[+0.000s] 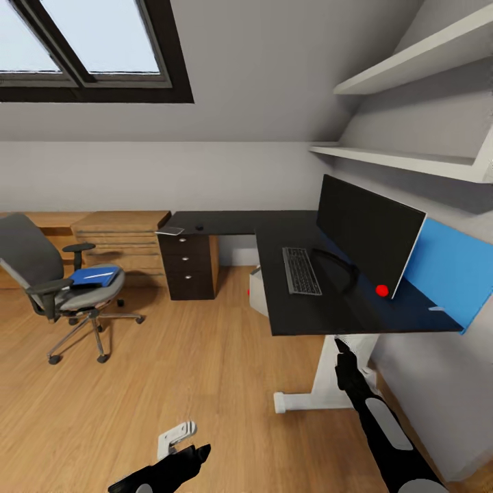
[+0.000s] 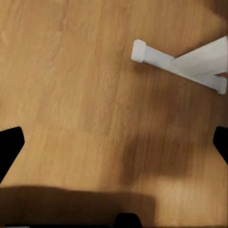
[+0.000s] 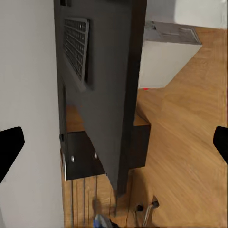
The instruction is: In the bedroom, organize the workspace by keeping the computer under the desk, ensuring the monitor is on the desk, placing the keyboard on the desk next to the monitor, placing the mouse on the desk next to the keyboard, moving the folder from the swivel chair onto the desk next to the mouse, stacking the notebook on top of the folder with the pen on top of the notebook, and positioning the swivel chair next to the desk.
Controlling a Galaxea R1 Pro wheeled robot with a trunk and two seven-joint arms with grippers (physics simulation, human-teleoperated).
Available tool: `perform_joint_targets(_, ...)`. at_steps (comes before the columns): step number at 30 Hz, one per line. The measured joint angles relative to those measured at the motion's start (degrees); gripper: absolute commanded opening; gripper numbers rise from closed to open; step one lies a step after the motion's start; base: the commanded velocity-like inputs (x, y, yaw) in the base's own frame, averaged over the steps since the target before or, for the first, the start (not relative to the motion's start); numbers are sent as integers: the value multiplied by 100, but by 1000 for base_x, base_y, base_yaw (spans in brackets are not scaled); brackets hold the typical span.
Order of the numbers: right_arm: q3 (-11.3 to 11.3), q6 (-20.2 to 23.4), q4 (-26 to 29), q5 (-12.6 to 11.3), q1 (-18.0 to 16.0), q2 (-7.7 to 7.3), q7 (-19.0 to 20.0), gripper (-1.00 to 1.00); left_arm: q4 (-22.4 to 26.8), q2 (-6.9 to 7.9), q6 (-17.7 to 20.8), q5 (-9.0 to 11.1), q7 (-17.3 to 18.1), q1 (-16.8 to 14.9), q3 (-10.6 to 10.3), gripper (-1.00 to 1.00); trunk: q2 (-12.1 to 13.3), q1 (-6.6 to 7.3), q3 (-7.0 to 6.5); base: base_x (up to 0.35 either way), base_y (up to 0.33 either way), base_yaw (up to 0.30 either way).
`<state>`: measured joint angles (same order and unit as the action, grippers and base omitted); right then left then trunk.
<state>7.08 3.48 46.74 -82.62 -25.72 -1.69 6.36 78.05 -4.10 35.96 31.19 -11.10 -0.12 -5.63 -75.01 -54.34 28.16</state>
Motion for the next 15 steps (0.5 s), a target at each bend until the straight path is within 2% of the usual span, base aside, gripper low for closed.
perform_joint_targets(2,-1,-2,-71,93,0,3,-2,100,-7,-7,-1,-5,3,1,-12,100,0,0,0,-41,0,0)
perform_joint_targets(4,-2,-4,-226,298,0,35,-2,100,-18,-5,-6,-9,14,0,-17,100,0,1,0,-16,0,0)
perform_joint_targets(7,14,-4,-368,403,7,162,8,100,-122,3,-17,-17,11,-1,-1,100,79,44,-35,-7,0,0)
perform_joint_targets(12,7,-6,-783,520,66,219,23,100,-336,4,-25,-41,-3,-1,10,100,279,154,-125,-1,0,0)
perform_joint_targets(15,12,-22,-1050,978,176,190,40,100,-371,2,-26,-45,-11,0,9,100,399,220,-179,0,0,0)
